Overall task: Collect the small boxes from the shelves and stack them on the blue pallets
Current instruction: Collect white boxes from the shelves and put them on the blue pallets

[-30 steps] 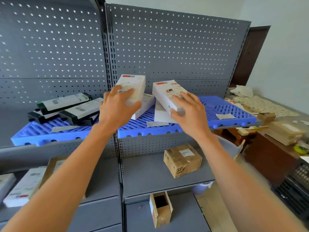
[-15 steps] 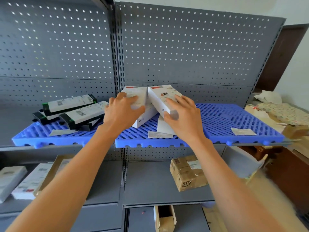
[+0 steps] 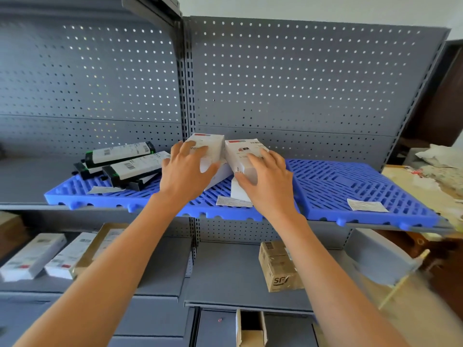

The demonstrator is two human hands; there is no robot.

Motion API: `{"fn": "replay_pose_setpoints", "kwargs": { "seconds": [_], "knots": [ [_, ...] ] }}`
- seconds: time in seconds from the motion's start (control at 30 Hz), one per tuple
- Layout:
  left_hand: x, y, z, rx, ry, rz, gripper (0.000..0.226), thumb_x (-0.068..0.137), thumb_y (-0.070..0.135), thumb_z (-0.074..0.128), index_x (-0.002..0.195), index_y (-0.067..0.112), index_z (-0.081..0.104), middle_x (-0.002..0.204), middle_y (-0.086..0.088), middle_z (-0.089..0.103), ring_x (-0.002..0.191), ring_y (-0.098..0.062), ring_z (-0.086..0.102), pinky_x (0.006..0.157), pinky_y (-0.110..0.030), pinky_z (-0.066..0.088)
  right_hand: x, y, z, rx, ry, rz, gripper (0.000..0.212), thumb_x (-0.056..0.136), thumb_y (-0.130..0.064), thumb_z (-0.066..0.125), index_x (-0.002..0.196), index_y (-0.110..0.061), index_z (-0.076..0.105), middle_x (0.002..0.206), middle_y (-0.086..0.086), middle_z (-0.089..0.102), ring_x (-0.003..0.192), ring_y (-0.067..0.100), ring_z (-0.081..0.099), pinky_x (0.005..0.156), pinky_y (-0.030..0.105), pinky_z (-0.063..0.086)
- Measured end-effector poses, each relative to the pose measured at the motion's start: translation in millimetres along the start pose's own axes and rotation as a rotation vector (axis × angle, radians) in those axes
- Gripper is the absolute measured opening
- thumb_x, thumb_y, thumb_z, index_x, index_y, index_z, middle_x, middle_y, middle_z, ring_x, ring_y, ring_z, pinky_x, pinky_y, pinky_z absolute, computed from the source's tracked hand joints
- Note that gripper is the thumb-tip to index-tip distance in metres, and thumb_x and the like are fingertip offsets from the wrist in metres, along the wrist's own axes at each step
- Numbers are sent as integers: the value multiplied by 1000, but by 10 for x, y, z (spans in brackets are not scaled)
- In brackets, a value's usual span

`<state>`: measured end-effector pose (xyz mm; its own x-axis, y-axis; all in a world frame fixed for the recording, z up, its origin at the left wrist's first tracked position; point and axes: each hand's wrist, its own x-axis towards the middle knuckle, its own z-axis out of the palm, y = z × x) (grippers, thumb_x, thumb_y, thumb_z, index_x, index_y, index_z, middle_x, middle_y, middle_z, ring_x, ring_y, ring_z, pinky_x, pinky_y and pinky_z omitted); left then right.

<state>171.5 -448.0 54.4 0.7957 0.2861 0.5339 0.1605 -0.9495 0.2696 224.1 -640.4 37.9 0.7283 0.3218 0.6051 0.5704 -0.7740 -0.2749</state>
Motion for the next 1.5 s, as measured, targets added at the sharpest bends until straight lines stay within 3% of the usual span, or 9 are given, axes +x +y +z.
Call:
{"fn": "replay_pose_setpoints", "kwargs": {
  "seconds": [0.1, 0.33, 0.5, 0.7, 0.8, 0.93, 1.13, 1.4, 1.5],
  "knots": [
    [-129, 73, -21, 34, 53, 40, 54, 95, 55, 53, 141, 27, 53, 152, -1, 42, 143, -27, 30, 110, -57, 33, -68, 11, -69, 18, -18, -21, 55, 95, -53, 55, 142, -23, 51, 154, 1, 41, 146, 26, 26, 102, 54, 41],
    [-543, 271, -86, -24, 74, 94, 44, 95, 41, 60, 134, 22, 61, 139, -2, 56, 133, -28, 44, 99, -54, 45, -309, 21, -215, 60, -50, -59, 54, 97, -36, 58, 147, -21, 45, 160, 3, 32, 148, 26, 22, 108, 57, 35],
    [-895, 336, -94, -35, -24, 43, 42, 97, 43, 58, 133, 23, 62, 134, 1, 61, 127, -26, 50, 95, -47, 45, -590, 11, -238, 128, -4, -133, 40, 95, -29, 61, 133, -18, 58, 145, 2, 51, 136, 27, 40, 100, 54, 41],
    [-1351, 189, -119, -14, -121, -35, 39, 100, 43, 54, 134, 25, 60, 135, 4, 61, 132, -23, 48, 101, -48, 42, -894, -186, -132, 264, -89, -206, 28, 97, -28, 58, 122, -18, 66, 121, -5, 67, 115, 24, 56, 92, 49, 47],
    [-1549, -1, -163, 38, -152, -83, 40, 100, 44, 52, 135, 28, 59, 136, 5, 60, 131, -23, 48, 101, -47, 43, -1006, -339, 5, 305, -174, -213, 24, 97, -26, 58, 115, -13, 68, 119, 0, 68, 117, 26, 56, 93, 48, 47],
    [-1755, -264, -244, 114, -218, -153, 42, 100, 47, 48, 137, 28, 57, 139, 5, 58, 131, -23, 47, 102, -46, 44, -1107, -521, 264, 323, -279, -242, 34, 99, -30, 57, 130, -18, 64, 132, -1, 64, 126, 25, 53, 99, 47, 46],
    [-2072, -836, -401, 146, -258, -311, 41, 101, 43, 49, 138, 26, 56, 146, 0, 54, 135, -25, 45, 108, -48, 42, -1276, -960, 760, 298, -417, -315, 36, 99, -32, 55, 132, -21, 63, 131, -4, 64, 121, 23, 56, 95, 48, 49],
    [-2611, -1905, -700, 129, -307, -473, 40, 100, 46, 52, 138, 31, 56, 145, 2, 55, 131, -26, 52, 107, -54, 45, -1511, -2064, 1366, 260, -557, -434, 35, 97, -33, 59, 129, -21, 64, 128, -5, 66, 117, 26, 56, 92, 46, 49],
    [-2823, -2404, -863, 152, -308, -521, 43, 100, 47, 50, 140, 31, 54, 146, 3, 54, 135, -25, 48, 110, -52, 41, -1618, -2590, 1563, 266, -589, -478, 25, 96, -31, 59, 117, -19, 67, 116, -2, 70, 109, 28, 60, 86, 42, 48]
  ]
}}
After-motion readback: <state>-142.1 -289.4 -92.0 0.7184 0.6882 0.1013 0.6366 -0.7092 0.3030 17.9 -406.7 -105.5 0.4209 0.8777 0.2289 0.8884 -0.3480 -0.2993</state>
